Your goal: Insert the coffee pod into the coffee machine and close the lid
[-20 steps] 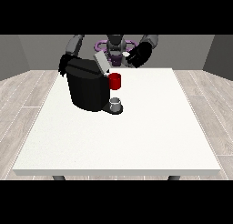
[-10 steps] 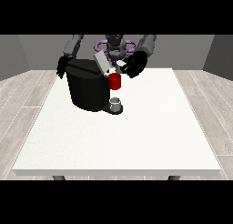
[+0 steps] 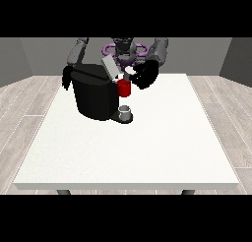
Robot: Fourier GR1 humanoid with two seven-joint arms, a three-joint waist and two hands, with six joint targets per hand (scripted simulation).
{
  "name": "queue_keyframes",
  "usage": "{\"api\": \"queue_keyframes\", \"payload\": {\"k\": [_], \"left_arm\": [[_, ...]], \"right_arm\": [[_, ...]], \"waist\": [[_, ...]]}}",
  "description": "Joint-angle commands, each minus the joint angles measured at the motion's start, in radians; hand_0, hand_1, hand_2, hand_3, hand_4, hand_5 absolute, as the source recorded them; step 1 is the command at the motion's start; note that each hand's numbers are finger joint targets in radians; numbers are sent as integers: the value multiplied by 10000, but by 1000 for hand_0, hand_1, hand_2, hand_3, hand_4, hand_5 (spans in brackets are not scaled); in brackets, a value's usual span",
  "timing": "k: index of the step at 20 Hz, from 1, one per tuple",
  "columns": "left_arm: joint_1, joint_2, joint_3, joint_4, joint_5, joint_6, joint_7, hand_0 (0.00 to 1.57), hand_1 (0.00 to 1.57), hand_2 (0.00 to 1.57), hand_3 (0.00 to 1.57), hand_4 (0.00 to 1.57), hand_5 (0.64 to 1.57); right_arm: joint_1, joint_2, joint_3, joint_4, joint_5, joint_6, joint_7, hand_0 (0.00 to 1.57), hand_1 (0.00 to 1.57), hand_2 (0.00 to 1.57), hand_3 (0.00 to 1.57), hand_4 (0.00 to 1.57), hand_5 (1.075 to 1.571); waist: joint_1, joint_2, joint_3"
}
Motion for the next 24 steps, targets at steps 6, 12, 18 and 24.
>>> {"api": "queue_keyframes", "payload": {"k": [6,12,18,24], "left_arm": [[-191,560,-177,344,-221,-196,-419,1523,1523,1529,1442,698,1571],[-910,627,-99,465,-304,174,-71,1431,1431,1457,1362,608,1571],[-990,407,-226,499,-351,224,89,1412,1412,1438,1367,628,1571],[342,-1018,-235,-299,548,153,-1596,0,0,0,0,0,1571]], "right_arm": [[-211,-235,-262,481,-79,167,-104,0,0,0,0,242,1571],[-1009,-1,-239,627,68,-291,153,0,0,0,0,231,1571],[-811,69,-133,1074,201,-159,-203,0,0,0,0,260,1571],[-778,-541,-1165,2081,-441,113,-580,0,0,0,0,326,1571]], "waist": [[-51,440,-8],[-87,761,-5],[-185,502,-7],[1083,172,-5]]}}
